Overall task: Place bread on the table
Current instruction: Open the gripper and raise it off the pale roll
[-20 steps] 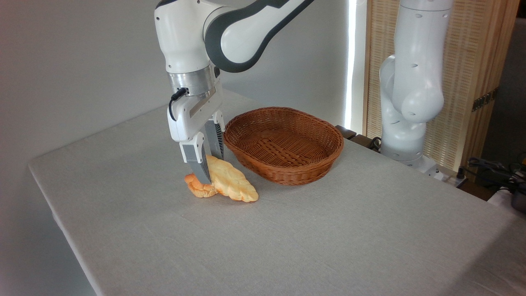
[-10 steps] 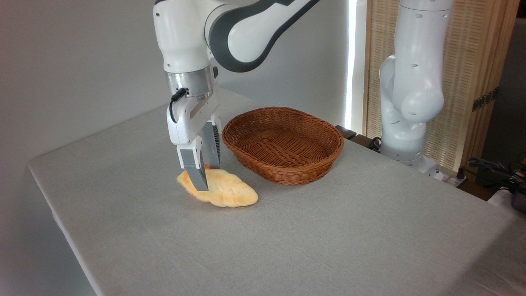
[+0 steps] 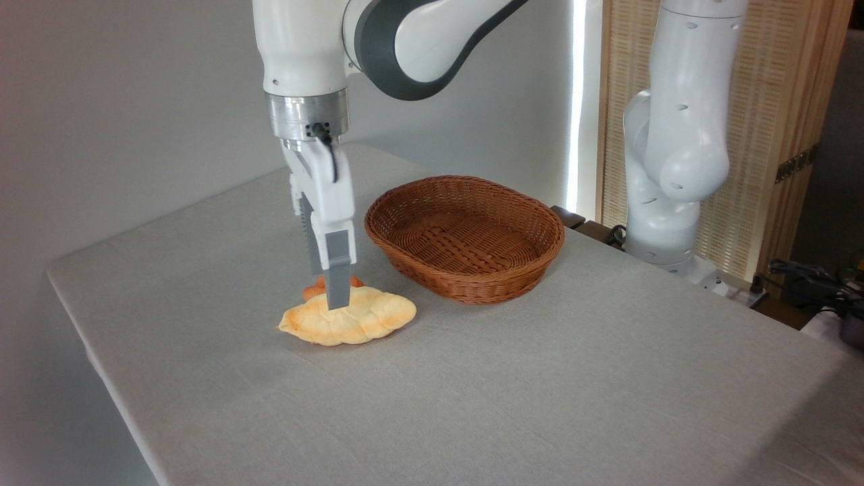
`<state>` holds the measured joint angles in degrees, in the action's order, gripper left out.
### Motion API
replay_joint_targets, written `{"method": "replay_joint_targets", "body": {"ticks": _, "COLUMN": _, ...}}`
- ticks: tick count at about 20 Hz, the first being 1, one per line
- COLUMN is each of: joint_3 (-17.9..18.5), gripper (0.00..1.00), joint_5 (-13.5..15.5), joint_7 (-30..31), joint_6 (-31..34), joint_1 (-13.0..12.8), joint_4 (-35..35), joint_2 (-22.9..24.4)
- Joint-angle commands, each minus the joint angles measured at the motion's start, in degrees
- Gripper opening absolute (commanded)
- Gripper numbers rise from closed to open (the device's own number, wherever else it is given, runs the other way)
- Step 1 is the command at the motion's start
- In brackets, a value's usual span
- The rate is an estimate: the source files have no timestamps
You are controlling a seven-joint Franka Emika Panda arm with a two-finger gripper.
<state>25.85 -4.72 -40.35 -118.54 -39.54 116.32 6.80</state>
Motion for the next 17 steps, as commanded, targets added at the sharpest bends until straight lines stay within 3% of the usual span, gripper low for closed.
{"method": "replay_joint_targets", "body": {"ticks": 1, "joint_3": 3.32, "gripper": 1.00, "joint_5": 0.59, "joint_7": 10.64, "joint_6": -0.90, "joint_1": -0.45, "joint_4": -1.88, "joint_2": 0.23}}
{"method": "replay_joint_targets", "body": {"ticks": 7, "joint_3": 8.42, "gripper": 1.00, "joint_5": 2.70, "joint_7": 10.12, "joint_6": -0.20, "joint_1": -0.37, "joint_4": -3.20, "joint_2": 0.15}}
{"method": "replay_joint_targets", "body": {"ticks": 12, "joint_3": 12.11, "gripper": 1.00, "joint_5": 2.70, "joint_7": 8.10, "joint_6": -0.11, "joint_1": -0.37, "joint_4": -3.29, "joint_2": -0.03}}
{"method": "replay_joint_targets", "body": {"ticks": 17, "joint_3": 12.38, "gripper": 1.00, "joint_5": 3.14, "joint_7": 8.28, "joint_6": 0.33, "joint_1": -0.37, "joint_4": -3.29, "joint_2": -0.12}}
